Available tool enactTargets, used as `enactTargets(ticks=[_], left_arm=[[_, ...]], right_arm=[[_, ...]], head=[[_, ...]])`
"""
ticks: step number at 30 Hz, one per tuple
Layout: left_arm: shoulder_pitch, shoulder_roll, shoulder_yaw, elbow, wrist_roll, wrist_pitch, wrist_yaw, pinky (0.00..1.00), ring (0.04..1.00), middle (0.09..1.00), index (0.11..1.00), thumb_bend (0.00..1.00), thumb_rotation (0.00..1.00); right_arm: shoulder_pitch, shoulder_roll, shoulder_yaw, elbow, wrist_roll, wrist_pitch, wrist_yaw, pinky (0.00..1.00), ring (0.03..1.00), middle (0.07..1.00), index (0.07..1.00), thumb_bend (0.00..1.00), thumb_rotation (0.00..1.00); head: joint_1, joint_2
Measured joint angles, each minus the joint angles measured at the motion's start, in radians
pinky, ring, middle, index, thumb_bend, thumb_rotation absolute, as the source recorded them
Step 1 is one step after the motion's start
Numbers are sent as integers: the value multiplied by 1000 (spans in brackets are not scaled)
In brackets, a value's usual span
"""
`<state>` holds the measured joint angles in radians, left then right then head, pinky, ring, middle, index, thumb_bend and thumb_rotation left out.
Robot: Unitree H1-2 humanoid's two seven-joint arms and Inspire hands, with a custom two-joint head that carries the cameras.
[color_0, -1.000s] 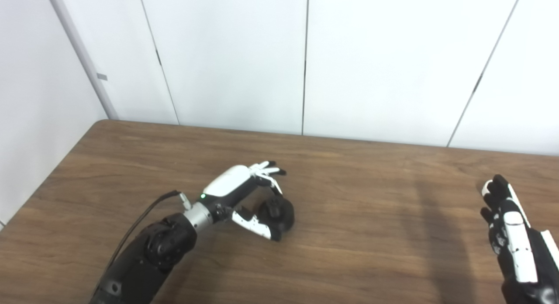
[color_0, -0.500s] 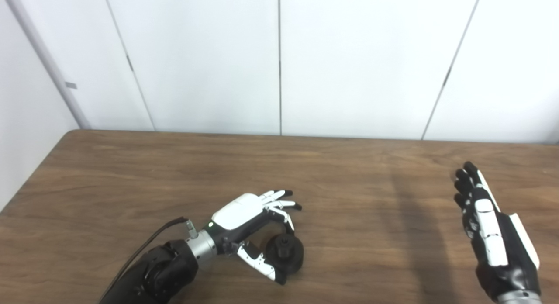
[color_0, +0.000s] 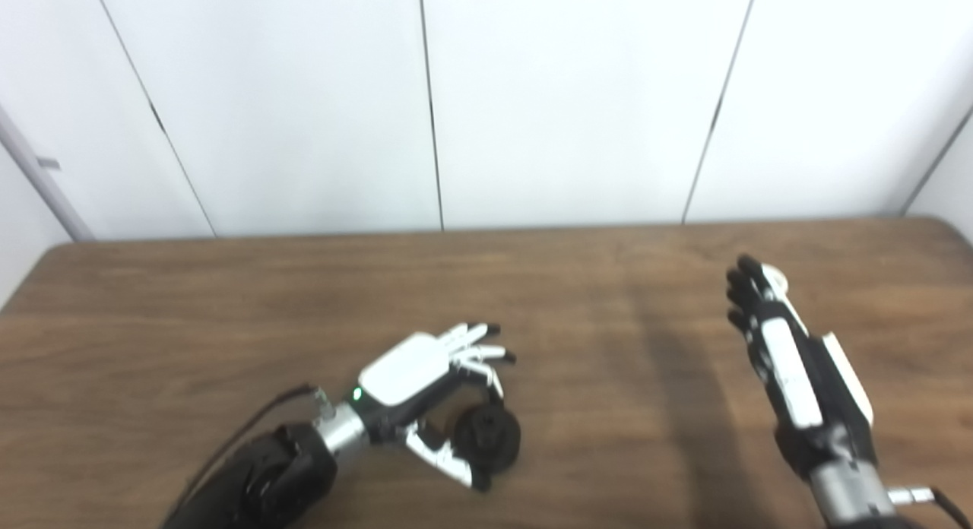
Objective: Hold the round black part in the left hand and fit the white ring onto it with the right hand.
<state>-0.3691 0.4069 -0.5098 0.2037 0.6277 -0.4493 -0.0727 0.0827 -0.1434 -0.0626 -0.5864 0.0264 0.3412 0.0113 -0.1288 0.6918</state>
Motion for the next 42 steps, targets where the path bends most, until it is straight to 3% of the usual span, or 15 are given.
enactTargets(ticks=[3,9,20,23,27,34,38,42], left_arm=[[-18,3,-32,31,10,-3,62,1000,1000,872,482,525,54],[-45,6,-66,71,14,-4,115,1000,1000,879,482,525,55],[-56,7,-100,103,2,-9,167,1000,1000,865,482,525,57],[-60,7,-110,111,2,-11,186,1000,1000,863,482,525,57],[-63,10,-121,122,1,-17,203,1000,1000,865,482,525,58],[-63,10,-124,123,-3,-19,202,1000,1000,873,482,525,55],[-62,9,-129,123,-5,-19,206,1000,1000,879,482,525,56],[-58,5,-129,120,-7,-19,207,1000,1000,879,483,525,55]], right_arm=[[3,0,0,-2,-10,-2,0,942,948,938,935,474,936],[5,-6,0,-12,-37,-2,0,906,931,916,934,440,942],[12,-12,-12,-40,-32,-2,1,919,928,909,919,453,911],[9,-14,-14,-40,-50,-2,0,885,916,896,912,440,853],[2,-14,-23,-44,-127,5,-17,859,884,855,862,524,654],[-42,-28,-56,-46,-245,24,-41,781,833,818,801,532,394],[-119,-104,-92,-32,-274,59,-29,733,816,800,749,581,234],[-162,-186,-88,19,-319,57,-4,696,788,779,735,622,212]], head=[[-18,9],[-37,20],[-72,18],[-91,17],[-101,18],[-109,15],[-135,9],[-146,3]])
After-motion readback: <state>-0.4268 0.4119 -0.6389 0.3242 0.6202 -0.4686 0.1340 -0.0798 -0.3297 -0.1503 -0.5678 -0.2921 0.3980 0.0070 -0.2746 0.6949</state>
